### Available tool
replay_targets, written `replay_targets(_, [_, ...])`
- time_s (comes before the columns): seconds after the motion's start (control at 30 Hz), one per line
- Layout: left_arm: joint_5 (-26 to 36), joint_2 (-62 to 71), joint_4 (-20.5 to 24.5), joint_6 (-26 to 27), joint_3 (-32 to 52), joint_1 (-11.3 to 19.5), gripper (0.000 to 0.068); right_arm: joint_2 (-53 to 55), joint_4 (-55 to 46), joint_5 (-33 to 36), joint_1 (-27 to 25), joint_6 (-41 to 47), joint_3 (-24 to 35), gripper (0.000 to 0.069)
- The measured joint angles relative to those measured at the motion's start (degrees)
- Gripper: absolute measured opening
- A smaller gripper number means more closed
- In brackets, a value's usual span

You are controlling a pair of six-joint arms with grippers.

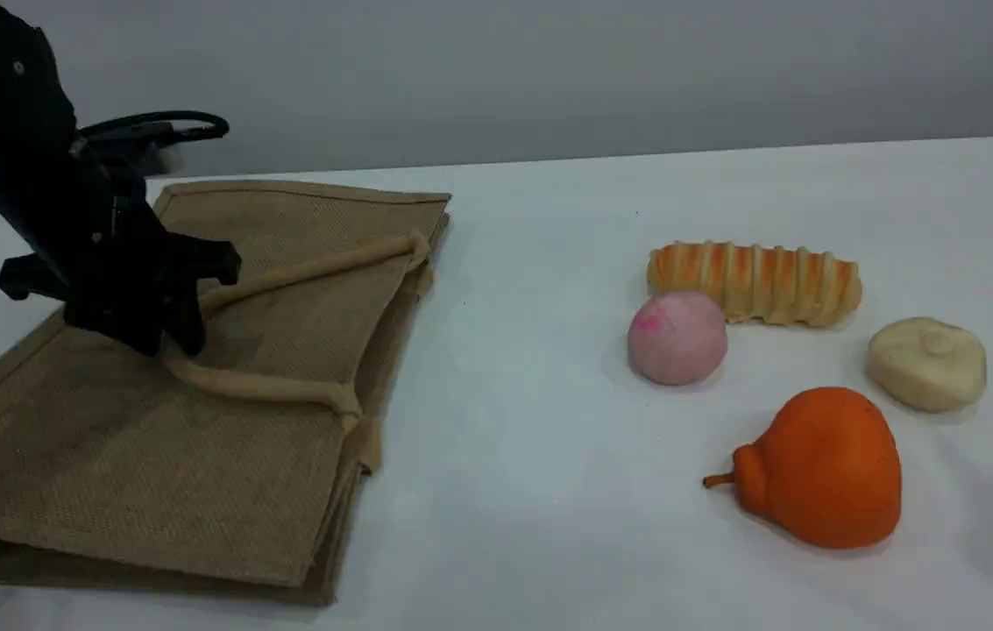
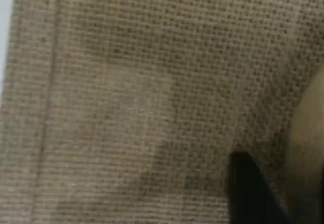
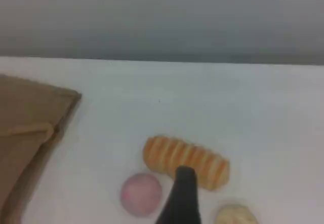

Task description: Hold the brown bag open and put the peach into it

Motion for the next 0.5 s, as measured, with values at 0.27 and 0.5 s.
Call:
replay_targets(0.27, [-0.11, -0.01, 0.00, 0.11, 0.00, 0.00, 0.0092, 0.00, 0.00, 0.67, 0.00, 0.00, 0.00, 0.0587])
replay_targets(0.5, [4.20, -1.96, 0.00, 4.19, -2.33, 0.00, 0.0092, 0.00, -0.05, 0.50, 0.00, 0.00, 0.00, 0.0587])
